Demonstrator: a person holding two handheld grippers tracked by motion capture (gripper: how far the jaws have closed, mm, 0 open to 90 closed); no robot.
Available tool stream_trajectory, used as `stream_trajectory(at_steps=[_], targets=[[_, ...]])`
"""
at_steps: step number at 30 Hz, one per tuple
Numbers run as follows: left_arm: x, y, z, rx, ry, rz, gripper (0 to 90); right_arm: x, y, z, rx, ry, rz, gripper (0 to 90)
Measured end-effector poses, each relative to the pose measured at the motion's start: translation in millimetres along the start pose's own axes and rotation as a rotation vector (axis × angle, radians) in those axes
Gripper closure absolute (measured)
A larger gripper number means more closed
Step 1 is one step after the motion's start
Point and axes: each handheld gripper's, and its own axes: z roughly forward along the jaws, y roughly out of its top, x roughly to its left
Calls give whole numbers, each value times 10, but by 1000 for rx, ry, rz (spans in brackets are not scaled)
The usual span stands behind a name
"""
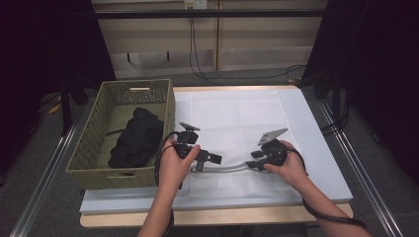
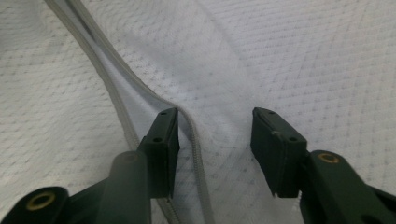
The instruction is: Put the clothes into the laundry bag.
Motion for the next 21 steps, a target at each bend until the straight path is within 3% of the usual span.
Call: stream_trajectory(at_steps=[5, 6, 15, 21], targets=[[3, 1, 8, 3, -5, 8, 71, -51, 36, -17, -12, -22, 18, 540], [-1, 0, 9, -2, -12, -7, 71, -59, 30, -1, -5, -16, 28, 535], [-4, -2, 7, 3, -15, 3, 71, -111, 101, 29, -11, -28, 29, 518], [-2, 2, -3, -2, -12, 8, 71, -106, 98, 75, -9, -23, 35, 648]])
